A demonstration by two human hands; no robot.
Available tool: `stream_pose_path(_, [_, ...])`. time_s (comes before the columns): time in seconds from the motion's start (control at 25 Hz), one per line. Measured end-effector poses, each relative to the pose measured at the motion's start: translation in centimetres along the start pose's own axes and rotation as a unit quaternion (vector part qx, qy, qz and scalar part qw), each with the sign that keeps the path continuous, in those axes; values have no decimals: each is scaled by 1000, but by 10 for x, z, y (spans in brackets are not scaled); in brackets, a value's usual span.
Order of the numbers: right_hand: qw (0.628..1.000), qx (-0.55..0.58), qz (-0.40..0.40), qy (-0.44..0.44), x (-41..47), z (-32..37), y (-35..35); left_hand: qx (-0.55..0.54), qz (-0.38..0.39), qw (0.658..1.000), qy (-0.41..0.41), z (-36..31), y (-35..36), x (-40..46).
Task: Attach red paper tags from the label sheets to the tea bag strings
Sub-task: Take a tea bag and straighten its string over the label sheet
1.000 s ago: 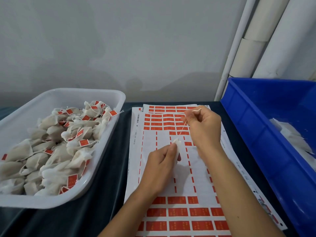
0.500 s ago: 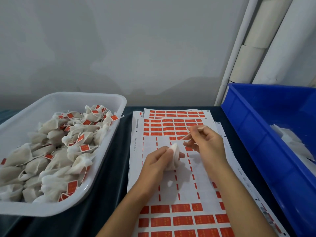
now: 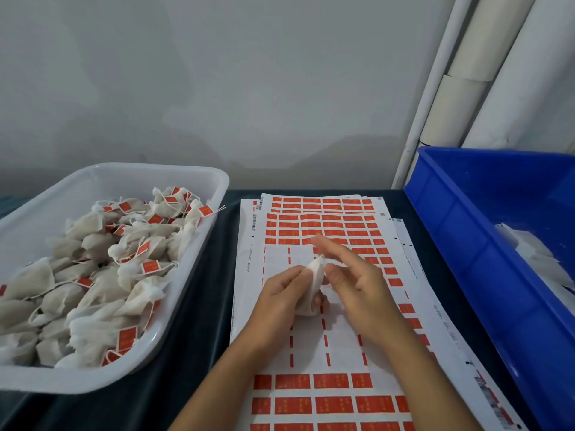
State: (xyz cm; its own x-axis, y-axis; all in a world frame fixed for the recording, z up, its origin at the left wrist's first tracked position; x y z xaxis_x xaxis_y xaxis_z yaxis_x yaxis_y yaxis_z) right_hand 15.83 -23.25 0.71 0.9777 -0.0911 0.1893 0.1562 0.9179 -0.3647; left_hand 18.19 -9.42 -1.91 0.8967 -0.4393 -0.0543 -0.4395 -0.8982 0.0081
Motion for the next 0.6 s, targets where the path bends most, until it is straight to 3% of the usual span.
stream_pose_path(0.08, [1000,14,-2,-7,2,-1,-1,16,7,1000,7,0,0,1])
stream_pose_path(0.24, [994,-16,-109,-18,-2,-4,-22,92,27,995,5,4,4,1])
stream_pose_path(0.48, [952,-166,-247,-78,-9,9,-36,148,57,987,2,2,11,-1])
stream_pose_path(0.6, [956,-157,-244,-50,-8,4,-34,130,58,990,-7,3,10,-2])
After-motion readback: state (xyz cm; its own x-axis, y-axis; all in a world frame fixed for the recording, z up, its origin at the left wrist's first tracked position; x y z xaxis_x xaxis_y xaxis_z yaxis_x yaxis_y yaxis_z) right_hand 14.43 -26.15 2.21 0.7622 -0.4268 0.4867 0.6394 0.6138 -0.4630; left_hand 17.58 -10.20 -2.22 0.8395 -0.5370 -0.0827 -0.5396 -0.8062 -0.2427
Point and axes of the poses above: each hand's wrist, its own x-axis towards the middle knuckle, its own y-axis out of the palm, z = x × y, the point moved 7 cm from there along x, towards the middle knuckle, and after that the axes turned 1 degree about x, right-handed, at the moved point
